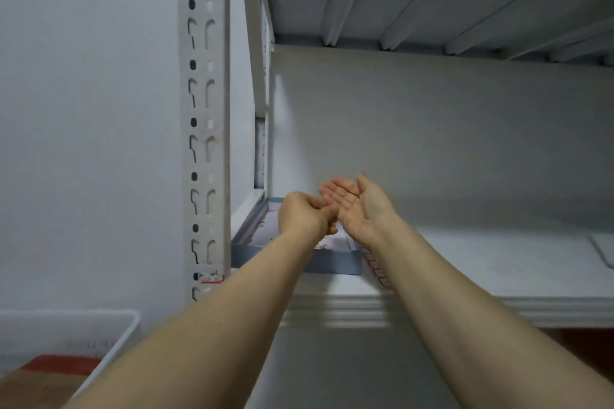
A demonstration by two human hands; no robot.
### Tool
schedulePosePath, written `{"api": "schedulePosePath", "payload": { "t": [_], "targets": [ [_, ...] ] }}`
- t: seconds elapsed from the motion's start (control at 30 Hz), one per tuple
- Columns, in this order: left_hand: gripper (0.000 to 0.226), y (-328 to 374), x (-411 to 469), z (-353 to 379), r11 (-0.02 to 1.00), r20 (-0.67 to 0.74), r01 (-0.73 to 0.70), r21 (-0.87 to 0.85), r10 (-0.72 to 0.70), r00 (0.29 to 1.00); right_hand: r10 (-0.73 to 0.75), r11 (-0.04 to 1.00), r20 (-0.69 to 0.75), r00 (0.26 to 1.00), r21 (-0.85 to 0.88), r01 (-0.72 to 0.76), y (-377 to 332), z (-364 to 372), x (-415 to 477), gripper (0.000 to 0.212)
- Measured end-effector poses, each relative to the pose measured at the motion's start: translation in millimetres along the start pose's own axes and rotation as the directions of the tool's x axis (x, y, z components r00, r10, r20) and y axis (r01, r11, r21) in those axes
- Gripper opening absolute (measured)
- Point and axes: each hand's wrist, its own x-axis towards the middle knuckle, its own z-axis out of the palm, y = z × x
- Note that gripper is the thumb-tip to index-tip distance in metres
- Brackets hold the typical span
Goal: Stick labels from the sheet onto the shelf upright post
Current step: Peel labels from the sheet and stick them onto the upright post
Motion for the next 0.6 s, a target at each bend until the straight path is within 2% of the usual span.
{"api": "schedulePosePath", "payload": {
  "t": [0.1,0.17,0.23,0.3,0.37,0.43,0.53,0.6],
  "targets": [
    [0.016,-3,8,-1,0.998,-0.019,0.025,0.053,-0.024,1.0,-0.011,0.998,0.006,1.0,-0.064,0.012,-2,-7,3,0.047],
    [0.012,-4,11,-4,0.992,-0.034,0.005,0.127,-0.001,0.999,-0.07,0.959,0.005,0.998,-0.273,0.069,-1,-10,4,0.032],
    [0.009,-5,13,-8,0.977,-0.028,-0.014,0.211,0.02,0.999,-0.163,0.815,0.029,0.986,-0.56,0.151,0,-13,6,0.029],
    [0.005,-5,13,-10,0.959,-0.024,-0.05,0.28,0.059,0.998,-0.245,0.644,0.06,0.968,-0.735,0.209,2,-13,5,0.031],
    [0.006,-3,11,-13,0.937,-0.027,-0.075,0.342,0.09,0.996,-0.318,0.54,0.076,0.945,-0.805,0.247,2,-14,4,0.025],
    [0.011,-2,11,-15,0.935,-0.027,-0.072,0.347,0.087,0.996,-0.362,0.494,0.094,0.928,-0.824,0.276,0,-13,2,0.014],
    [0.005,-4,9,-19,0.942,-0.007,-0.065,0.328,0.072,0.997,-0.369,0.331,0.146,0.918,-0.902,0.277,0,-13,-3,0.015],
    [0.004,-5,9,-19,0.931,-0.008,-0.075,0.356,0.083,0.997,-0.367,0.318,0.132,0.921,-0.913,0.257,1,-13,-7,0.016]
  ]
}}
